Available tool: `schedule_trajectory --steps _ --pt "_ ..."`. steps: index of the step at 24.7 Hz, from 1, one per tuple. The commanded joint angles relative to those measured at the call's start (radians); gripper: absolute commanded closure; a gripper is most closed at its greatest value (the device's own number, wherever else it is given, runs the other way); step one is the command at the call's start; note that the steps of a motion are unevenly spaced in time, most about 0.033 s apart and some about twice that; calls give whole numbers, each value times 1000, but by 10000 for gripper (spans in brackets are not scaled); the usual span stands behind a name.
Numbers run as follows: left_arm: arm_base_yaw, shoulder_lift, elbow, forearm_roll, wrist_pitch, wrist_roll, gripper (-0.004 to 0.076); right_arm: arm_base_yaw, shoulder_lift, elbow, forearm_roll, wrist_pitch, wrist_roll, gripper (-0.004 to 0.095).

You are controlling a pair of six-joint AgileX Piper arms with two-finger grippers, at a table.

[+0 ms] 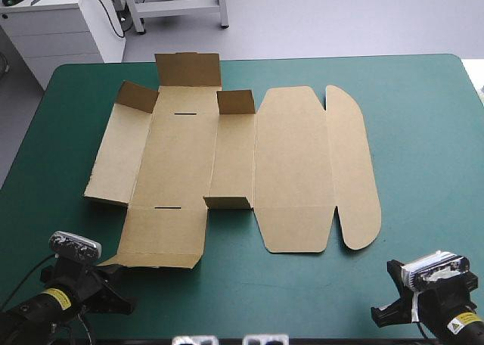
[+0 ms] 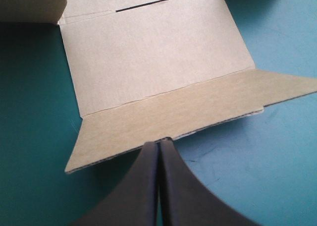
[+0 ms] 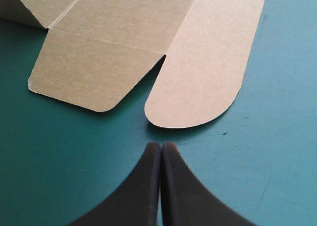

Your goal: Fold the box

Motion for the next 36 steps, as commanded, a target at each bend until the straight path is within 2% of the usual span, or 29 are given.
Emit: schedule_trajectory --steps 1,17,22,27,36 --pt "-2 9 -28 -17 -55 -3 732 2 12 -21 17 -58 -2 928" --pt "-2 9 -35 -36 -40 -2 732 2 12 -21 17 -58 -2 928" --pt "-2 33 -134 -55 9 -10 732 2 12 -21 17 -58 -2 928" --pt "-2 151 -275 -36 54 -1 732 2 12 -21 17 -58 -2 928" --pt "-2 482 -509 85 29 0 719 2 12 -21 17 -63 -2 928"
